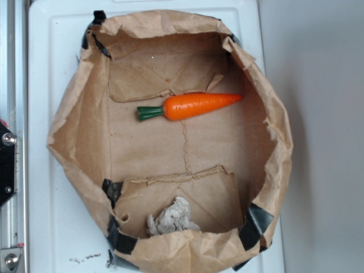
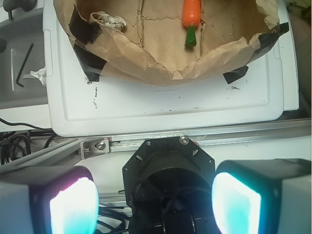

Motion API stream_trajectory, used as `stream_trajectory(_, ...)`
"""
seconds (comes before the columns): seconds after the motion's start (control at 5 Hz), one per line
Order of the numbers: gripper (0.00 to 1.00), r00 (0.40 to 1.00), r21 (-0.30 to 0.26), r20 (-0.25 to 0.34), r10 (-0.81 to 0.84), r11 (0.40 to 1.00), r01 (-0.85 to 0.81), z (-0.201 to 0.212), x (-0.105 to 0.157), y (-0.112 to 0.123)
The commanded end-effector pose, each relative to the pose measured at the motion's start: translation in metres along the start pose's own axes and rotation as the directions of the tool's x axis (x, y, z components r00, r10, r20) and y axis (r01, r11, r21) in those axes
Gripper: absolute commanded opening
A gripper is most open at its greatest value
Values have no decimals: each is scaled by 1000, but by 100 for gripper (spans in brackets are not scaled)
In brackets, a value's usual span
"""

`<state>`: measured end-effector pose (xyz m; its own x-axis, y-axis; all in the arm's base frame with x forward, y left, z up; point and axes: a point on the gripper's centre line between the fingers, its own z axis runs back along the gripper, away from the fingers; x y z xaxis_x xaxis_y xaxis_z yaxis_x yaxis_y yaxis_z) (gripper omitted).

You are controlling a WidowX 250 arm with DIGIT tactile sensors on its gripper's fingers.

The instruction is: Grab the carrot.

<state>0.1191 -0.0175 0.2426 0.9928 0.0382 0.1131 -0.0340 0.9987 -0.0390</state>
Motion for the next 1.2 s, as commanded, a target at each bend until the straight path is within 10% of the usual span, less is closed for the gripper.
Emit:
stream_trajectory(0.0,100,1000,0,0,0,1000,0,0,0,0)
stream_trajectory(0.4,100,985,22,56,163,986,-164,-26,77,-12)
stream_trajectory(1.0,100,972,-37,208,106,994,-101,-81,169,45)
